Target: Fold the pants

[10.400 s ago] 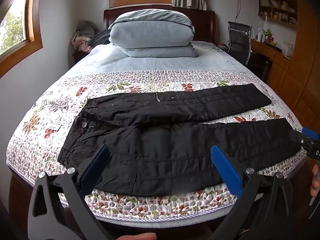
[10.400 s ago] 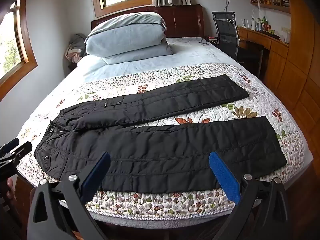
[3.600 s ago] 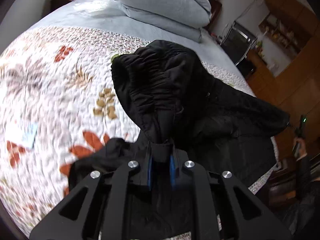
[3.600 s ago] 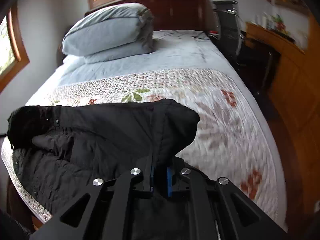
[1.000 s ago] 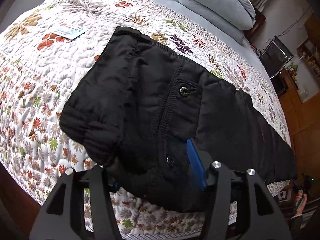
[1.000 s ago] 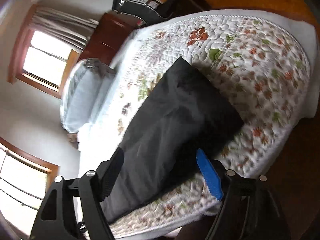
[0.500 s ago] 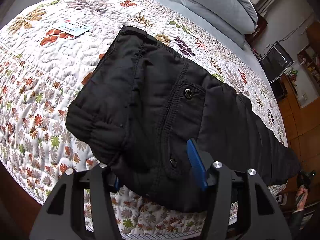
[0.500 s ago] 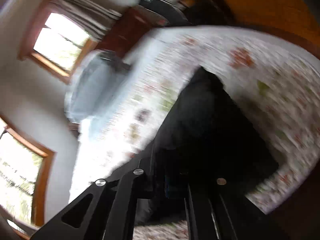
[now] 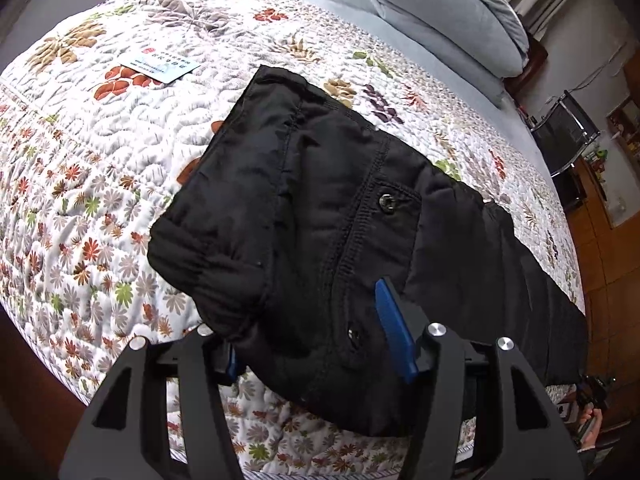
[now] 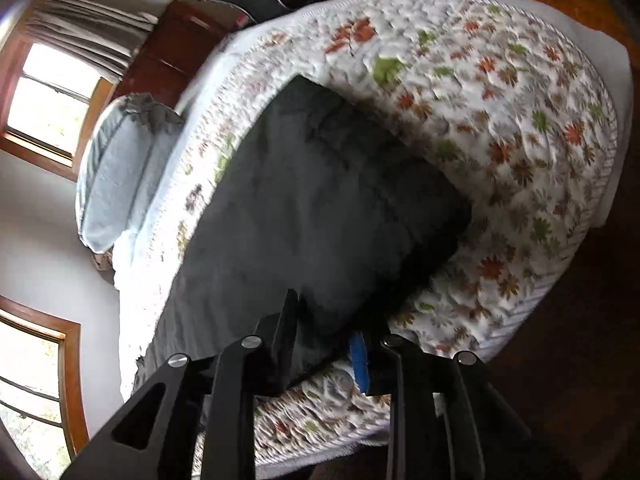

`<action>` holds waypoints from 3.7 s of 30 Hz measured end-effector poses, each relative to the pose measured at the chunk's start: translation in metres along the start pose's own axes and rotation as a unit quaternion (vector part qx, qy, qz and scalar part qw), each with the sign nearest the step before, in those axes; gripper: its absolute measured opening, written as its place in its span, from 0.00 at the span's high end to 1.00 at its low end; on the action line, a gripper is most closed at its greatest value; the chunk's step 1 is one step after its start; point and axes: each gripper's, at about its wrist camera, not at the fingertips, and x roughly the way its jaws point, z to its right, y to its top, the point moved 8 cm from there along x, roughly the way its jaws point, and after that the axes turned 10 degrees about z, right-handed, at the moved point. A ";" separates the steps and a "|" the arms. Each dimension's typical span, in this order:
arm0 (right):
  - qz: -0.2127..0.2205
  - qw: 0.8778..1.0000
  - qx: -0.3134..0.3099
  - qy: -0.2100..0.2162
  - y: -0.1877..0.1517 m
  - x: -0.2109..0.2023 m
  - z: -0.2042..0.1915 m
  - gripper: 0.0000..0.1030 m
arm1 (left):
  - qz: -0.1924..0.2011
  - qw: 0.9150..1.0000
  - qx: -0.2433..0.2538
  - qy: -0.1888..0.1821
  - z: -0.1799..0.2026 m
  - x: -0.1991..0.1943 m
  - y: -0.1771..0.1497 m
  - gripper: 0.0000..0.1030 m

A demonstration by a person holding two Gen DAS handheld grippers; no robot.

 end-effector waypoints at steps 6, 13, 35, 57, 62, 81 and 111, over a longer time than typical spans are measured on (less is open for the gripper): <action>0.030 0.999 0.042 -0.010 -0.002 -0.016 0.023 0.44 | 0.010 0.999 0.018 0.026 -0.002 -0.002 0.005 0.45; 0.028 0.995 0.098 0.023 0.005 0.003 0.031 0.40 | 0.128 0.984 0.031 0.120 -0.013 -0.073 0.021 0.16; 0.037 0.999 0.020 0.034 0.032 0.041 -0.030 0.79 | 0.067 0.990 -0.013 0.125 -0.002 0.002 -0.029 0.11; 0.043 0.997 0.055 0.045 0.021 0.055 -0.021 0.82 | 0.095 0.984 0.001 0.151 0.002 0.016 -0.017 0.06; 0.057 0.993 0.077 0.063 0.023 0.041 -0.012 0.60 | 0.135 0.977 -0.025 0.163 0.007 -0.020 -0.014 0.06; 0.069 0.989 0.059 0.116 0.034 0.047 -0.035 0.83 | 0.107 0.984 0.024 0.141 0.044 0.015 -0.030 0.05; 0.080 0.994 0.035 0.063 0.033 0.039 -0.032 0.88 | 0.086 0.986 0.017 0.140 0.031 0.025 -0.032 0.03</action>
